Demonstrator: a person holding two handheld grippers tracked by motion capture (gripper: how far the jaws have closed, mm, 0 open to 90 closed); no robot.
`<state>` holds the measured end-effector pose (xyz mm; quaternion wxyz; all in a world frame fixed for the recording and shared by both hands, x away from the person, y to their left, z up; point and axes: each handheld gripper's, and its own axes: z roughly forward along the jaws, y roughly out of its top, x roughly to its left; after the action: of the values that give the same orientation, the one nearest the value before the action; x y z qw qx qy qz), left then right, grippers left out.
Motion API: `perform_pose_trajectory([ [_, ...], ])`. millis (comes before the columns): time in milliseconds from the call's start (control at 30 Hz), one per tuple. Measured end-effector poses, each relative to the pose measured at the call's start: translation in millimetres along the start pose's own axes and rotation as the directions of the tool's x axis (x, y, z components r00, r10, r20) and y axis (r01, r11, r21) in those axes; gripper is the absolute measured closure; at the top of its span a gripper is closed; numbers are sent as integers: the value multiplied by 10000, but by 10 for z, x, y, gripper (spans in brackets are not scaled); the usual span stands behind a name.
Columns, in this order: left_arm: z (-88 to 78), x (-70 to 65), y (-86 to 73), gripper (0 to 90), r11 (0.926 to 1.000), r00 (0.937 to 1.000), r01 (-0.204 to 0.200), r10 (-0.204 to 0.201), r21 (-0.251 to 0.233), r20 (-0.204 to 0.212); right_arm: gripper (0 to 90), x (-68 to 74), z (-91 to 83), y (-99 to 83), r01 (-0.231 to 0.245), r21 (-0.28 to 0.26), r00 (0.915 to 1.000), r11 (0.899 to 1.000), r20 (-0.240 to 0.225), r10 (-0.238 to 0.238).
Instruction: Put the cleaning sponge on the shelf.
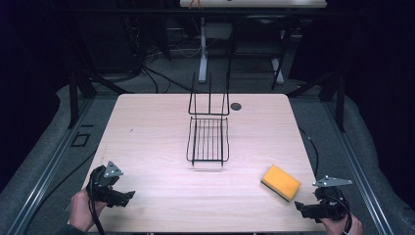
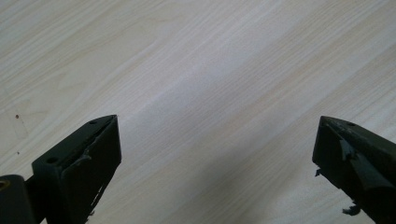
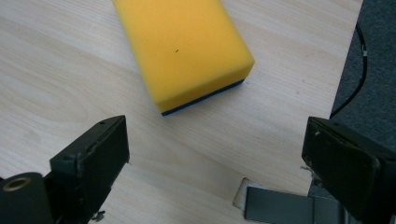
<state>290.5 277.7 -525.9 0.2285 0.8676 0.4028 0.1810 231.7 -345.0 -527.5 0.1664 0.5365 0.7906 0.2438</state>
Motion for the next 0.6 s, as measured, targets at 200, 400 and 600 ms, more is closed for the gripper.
perform_pose_trajectory([
  [200,21,20,-3,26,10000,10000,22,-21,-38,81,43,12,11,12,232,83,9997,9997,-42,-232],
  [400,50,19,6,24,10000,9998,-55,55,19,184,25,0,10,53,333,4,9992,9994,-214,-333],
  [600,52,24,5,18,9999,9998,-86,85,84,181,0,-13,24,103,546,17,9976,9985,-427,-545],
])
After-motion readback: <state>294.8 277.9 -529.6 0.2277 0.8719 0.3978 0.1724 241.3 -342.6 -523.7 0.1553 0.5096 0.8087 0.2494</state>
